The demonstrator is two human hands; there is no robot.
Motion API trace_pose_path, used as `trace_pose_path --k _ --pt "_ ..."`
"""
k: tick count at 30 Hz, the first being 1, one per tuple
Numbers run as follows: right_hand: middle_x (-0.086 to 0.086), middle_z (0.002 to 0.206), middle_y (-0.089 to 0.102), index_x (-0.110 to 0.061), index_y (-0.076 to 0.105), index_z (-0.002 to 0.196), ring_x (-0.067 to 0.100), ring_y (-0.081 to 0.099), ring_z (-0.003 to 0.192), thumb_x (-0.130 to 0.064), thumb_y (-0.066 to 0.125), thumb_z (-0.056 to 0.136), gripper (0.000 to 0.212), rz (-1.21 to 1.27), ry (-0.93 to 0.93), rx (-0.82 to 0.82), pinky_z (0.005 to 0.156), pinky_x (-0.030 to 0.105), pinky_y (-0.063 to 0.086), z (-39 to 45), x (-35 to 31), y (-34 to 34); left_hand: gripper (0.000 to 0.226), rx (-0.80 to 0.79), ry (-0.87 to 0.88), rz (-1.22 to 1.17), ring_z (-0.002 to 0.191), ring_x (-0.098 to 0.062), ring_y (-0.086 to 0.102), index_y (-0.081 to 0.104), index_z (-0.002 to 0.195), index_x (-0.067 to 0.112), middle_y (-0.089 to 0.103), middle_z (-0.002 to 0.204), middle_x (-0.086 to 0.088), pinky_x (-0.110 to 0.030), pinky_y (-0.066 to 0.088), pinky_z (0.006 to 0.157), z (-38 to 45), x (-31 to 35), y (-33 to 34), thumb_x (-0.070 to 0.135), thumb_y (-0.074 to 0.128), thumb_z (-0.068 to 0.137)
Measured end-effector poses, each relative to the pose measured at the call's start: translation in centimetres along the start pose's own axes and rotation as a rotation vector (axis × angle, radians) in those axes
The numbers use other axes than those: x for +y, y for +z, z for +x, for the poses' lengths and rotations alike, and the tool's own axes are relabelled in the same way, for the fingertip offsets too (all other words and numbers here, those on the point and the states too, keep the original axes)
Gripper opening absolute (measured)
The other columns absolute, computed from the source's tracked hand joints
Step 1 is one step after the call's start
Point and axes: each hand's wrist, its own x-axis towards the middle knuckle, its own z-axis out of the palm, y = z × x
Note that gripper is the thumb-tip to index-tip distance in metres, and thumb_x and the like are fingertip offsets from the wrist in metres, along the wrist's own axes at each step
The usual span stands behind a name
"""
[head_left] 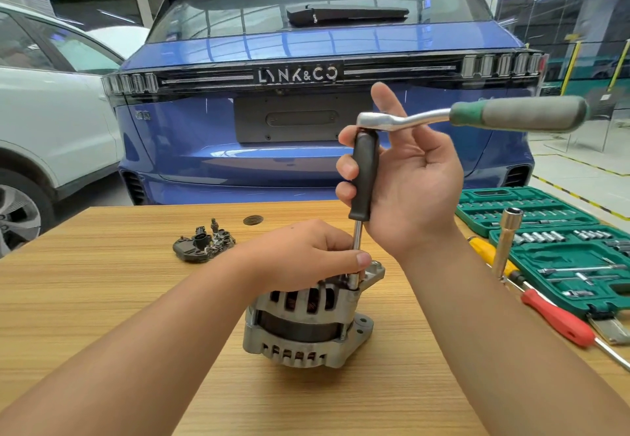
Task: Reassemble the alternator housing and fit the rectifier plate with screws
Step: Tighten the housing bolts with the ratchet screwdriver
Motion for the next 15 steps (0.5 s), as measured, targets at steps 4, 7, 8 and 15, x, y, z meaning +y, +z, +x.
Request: trace_pose_path --k 4,7,8,15 --pt "0.006 0.093 0.063 -0.032 0.065 0.125 0.020 0.052 0.067 -0.063 0.048 0.084 0.054 -0.022 0.022 0.038 0.059 0.031 0.039 0.17 0.11 0.00 0.045 0.000 -0.006 -0.002 0.052 -0.002 0.042 0.059 0.073 0.022 0.047 0.058 0.016 -0.031 0.039 0.060 0.08 0.06 -0.05 0.059 0.053 0.098" --pt "-0.001 0.087 0.061 -0.026 0.061 0.118 0.015 0.051 0.064 -0.061 0.050 0.090 0.045 -0.053 0.060 0.138 0.056 0.027 0.039 0.36 0.03 0.22 0.045 0.002 0.000 -0.007 0.051 -0.003 0.041 0.057 0.069 0.024 0.046 0.056 0.016 -0.031 0.037 0.059 0.07 0.05 -0.06 0.058 0.053 0.098" --pt "-0.004 0.082 0.059 -0.024 0.060 0.110 0.012 0.049 0.060 -0.058 0.052 0.093 0.039 -0.091 0.066 0.193 0.053 0.025 0.039 0.46 -0.02 0.31 0.045 -0.005 0.000 -0.005 0.051 -0.003 0.041 0.057 0.069 0.024 0.046 0.056 0.016 -0.031 0.037 0.059 0.09 0.10 -0.03 0.058 0.053 0.098" --pt "-0.011 0.074 0.061 -0.019 0.062 0.095 0.004 0.050 0.053 -0.030 0.070 0.086 0.017 -0.161 0.214 0.298 0.052 0.019 0.042 0.54 -0.71 0.33 0.039 -0.014 0.009 0.023 0.051 -0.003 0.041 0.059 0.077 0.026 0.046 0.057 0.015 -0.032 0.038 0.059 0.07 0.27 0.05 0.058 0.051 0.099"
